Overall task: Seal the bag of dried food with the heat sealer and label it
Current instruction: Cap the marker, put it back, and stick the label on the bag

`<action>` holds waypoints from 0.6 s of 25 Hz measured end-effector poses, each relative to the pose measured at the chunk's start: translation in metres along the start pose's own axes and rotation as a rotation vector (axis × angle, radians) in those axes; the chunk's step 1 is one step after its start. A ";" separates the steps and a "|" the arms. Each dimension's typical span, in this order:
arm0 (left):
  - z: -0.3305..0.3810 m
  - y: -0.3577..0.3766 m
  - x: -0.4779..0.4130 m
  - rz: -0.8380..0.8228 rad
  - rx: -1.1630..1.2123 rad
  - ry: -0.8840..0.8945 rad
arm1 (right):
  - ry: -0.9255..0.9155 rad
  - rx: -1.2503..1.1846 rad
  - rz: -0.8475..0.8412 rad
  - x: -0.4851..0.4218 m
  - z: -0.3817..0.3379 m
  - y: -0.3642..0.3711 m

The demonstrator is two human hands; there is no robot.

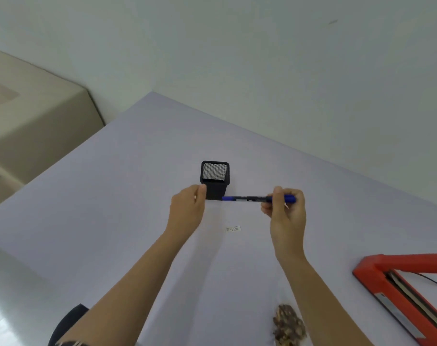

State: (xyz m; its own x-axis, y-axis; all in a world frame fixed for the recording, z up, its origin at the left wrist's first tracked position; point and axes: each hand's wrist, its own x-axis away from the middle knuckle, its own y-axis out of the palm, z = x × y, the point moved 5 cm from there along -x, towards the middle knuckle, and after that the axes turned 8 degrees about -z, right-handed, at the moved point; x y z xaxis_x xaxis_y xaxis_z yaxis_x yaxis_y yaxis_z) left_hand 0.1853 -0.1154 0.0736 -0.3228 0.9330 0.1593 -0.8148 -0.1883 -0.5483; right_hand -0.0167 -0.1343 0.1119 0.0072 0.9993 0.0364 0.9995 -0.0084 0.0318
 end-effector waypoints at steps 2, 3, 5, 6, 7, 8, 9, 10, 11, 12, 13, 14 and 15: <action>-0.014 -0.001 -0.037 0.046 -0.087 -0.039 | -0.101 0.186 -0.038 -0.030 -0.005 0.017; -0.019 0.002 -0.052 0.044 -0.128 -0.058 | -0.149 0.287 -0.075 -0.046 -0.007 0.029; -0.028 0.014 -0.072 -0.007 -0.194 -0.069 | -0.245 0.451 -0.163 -0.075 -0.004 0.054; -0.031 0.021 -0.078 -0.045 -0.204 -0.058 | -0.285 0.527 -0.210 -0.086 0.001 0.067; -0.033 0.027 -0.080 -0.076 -0.195 -0.040 | -0.305 0.603 -0.261 -0.095 0.010 0.079; -0.035 0.031 -0.081 -0.087 -0.173 -0.022 | -0.295 0.672 -0.316 -0.102 0.023 0.088; -0.038 0.033 -0.082 -0.085 -0.150 -0.015 | -0.255 0.727 -0.367 -0.108 0.039 0.096; -0.040 0.034 -0.083 -0.076 -0.139 -0.010 | -0.202 0.773 -0.409 -0.113 0.056 0.102; -0.042 0.035 -0.084 -0.071 -0.131 -0.012 | -0.158 0.817 -0.436 -0.117 0.071 0.106; -0.043 0.035 -0.084 -0.071 -0.119 -0.014 | -0.128 0.862 -0.446 -0.118 0.083 0.108; -0.043 0.035 -0.085 -0.073 -0.108 -0.019 | -0.119 0.918 -0.440 -0.118 0.090 0.110; -0.043 0.035 -0.084 -0.071 -0.101 -0.017 | -0.129 0.981 -0.415 -0.118 0.092 0.110; -0.043 0.034 -0.084 -0.071 -0.096 -0.015 | -0.149 1.046 -0.384 -0.118 0.092 0.110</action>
State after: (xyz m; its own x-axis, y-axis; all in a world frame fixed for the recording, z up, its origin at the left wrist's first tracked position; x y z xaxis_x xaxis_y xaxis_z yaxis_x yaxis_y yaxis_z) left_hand 0.2053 -0.1873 0.0058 -0.2735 0.9382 0.2120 -0.7862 -0.0911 -0.6112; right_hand 0.0956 -0.2500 0.0193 -0.3730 0.9242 0.0827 0.4716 0.2656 -0.8409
